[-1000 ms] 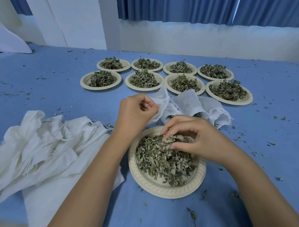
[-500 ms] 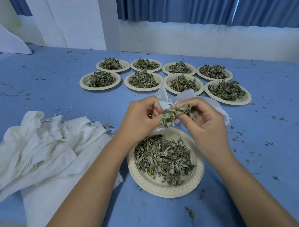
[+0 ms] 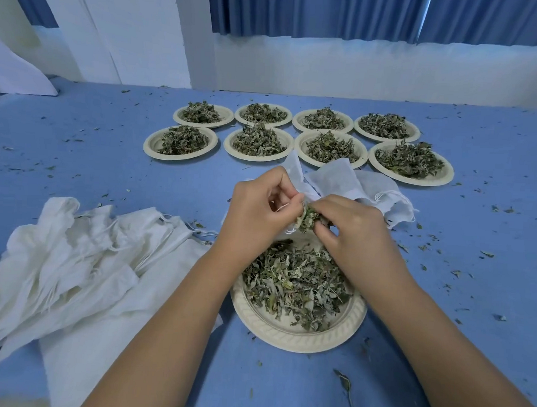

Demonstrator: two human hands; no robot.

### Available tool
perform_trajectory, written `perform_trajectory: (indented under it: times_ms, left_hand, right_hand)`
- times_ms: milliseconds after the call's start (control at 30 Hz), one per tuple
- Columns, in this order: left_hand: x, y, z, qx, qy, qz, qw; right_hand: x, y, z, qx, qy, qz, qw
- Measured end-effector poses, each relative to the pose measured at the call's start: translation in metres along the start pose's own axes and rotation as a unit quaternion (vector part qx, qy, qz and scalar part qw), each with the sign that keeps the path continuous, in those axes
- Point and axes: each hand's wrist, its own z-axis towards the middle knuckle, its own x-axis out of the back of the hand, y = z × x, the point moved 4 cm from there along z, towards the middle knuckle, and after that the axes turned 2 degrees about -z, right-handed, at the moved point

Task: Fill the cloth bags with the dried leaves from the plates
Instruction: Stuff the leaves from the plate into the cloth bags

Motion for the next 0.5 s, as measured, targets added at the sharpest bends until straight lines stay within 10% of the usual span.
perform_trajectory:
  times_ms: [200,500]
  left_hand:
    - [0.0003,0.0014,-0.0007,-0.028,-0.001,0.041,0.999]
    - [0.0018,0.0075,-0.0016,-0.044,0.0,0.011,0.999]
  right_hand:
    - [-0.0027,0.0058,-0.0047,-0.069,-0.109,0.111,0.985]
    - [-0.0017,0.0102,-0.0068,-0.209,-0.002,0.272,0.939]
